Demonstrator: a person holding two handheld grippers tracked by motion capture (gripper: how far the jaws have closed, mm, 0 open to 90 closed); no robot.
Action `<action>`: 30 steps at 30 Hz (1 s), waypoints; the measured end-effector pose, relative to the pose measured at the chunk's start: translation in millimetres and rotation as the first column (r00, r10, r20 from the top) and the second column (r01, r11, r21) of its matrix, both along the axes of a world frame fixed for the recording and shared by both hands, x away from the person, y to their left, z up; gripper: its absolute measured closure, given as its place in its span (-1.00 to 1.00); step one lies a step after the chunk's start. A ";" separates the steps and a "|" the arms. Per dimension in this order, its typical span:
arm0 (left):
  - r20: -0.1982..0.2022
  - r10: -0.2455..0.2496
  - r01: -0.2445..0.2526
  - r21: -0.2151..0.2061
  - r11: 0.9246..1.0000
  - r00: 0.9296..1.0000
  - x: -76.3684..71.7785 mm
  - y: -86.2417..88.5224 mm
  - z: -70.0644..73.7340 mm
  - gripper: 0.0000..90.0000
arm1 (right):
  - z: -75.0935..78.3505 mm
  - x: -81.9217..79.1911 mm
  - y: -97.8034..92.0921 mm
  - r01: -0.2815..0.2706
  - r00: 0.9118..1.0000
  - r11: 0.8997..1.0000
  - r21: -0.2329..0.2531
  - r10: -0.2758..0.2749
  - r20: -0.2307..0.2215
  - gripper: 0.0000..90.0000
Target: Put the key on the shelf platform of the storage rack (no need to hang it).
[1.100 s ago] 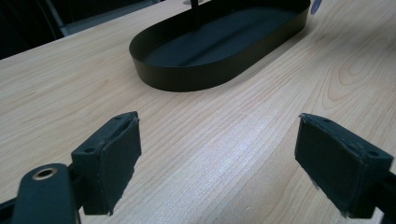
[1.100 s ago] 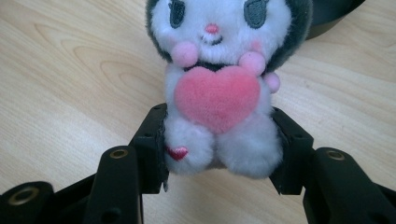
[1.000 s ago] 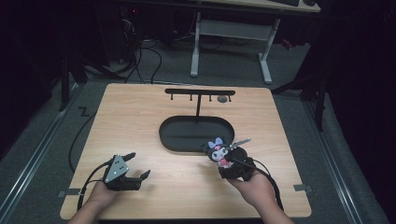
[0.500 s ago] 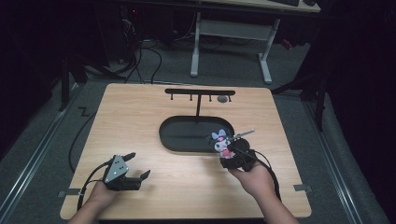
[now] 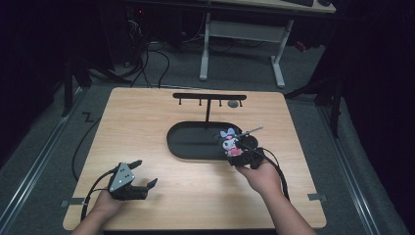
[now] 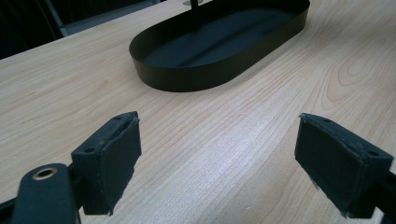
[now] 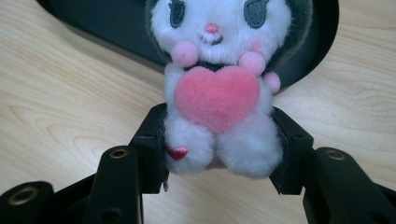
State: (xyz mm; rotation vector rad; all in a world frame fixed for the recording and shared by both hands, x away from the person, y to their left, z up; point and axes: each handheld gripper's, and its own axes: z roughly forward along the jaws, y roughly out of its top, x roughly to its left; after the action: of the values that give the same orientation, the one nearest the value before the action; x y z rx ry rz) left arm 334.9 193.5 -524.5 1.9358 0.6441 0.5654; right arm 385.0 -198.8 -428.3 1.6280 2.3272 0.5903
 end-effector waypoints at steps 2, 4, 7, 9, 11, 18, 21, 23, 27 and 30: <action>0.000 0.000 0.000 -0.001 1.000 1.000 0.0 0.1 0.0 -0.66 | -0.8 3.8 0.5 0.012 1.000 1.000 0.002 -0.012 -0.007 0.07; 0.000 -0.001 0.001 -0.001 1.000 1.000 -0.2 0.2 0.1 -0.66 | -2.5 9.6 0.7 0.019 1.000 1.000 0.006 -0.019 -0.008 0.07; 0.000 0.001 -0.001 -0.002 1.000 1.000 -0.2 0.4 0.1 -0.66 | -3.8 14.9 1.1 0.018 1.000 1.000 0.000 -0.018 -0.006 0.07; 0.000 0.000 0.000 -0.002 1.000 1.000 -0.2 0.4 0.1 -0.66 | -3.9 16.6 1.3 0.022 1.000 1.000 0.000 -0.022 -0.007 0.07; 0.000 0.000 0.000 -0.001 1.000 1.000 -0.2 0.4 0.2 -0.66 | -4.1 20.7 1.4 0.028 1.000 1.000 0.001 -0.028 -0.011 0.07; 0.001 -0.001 0.001 -0.002 1.000 1.000 -0.4 0.5 0.2 -0.66 | -2.8 29.6 2.3 0.038 0.999 0.999 -0.002 -0.038 -0.002 0.08; 0.000 -0.001 0.001 -0.002 1.000 1.000 -0.4 0.7 0.3 -0.66 | -2.2 30.6 2.9 0.039 0.999 0.999 -0.004 -0.039 -0.008 0.08; 0.001 0.000 0.000 -0.002 1.000 1.000 -0.4 0.6 0.2 -0.66 | -1.9 32.0 2.5 0.037 0.999 0.999 -0.005 -0.037 -0.002 0.08; 0.001 0.000 0.000 -0.002 1.000 1.000 -0.5 0.5 0.2 -0.66 | -1.1 37.5 2.5 0.049 0.999 0.999 -0.004 -0.049 -0.004 0.08; 0.001 -0.001 0.001 -0.001 1.000 1.000 -0.5 0.6 0.2 -0.66 | -2.2 39.6 2.0 0.050 0.999 0.999 0.003 -0.050 -0.003 0.08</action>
State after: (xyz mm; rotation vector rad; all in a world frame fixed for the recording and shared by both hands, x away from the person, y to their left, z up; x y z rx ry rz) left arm 334.4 194.1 -524.3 1.9344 0.6435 0.5649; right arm 424.5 -196.7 -430.5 1.6840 2.2816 0.5809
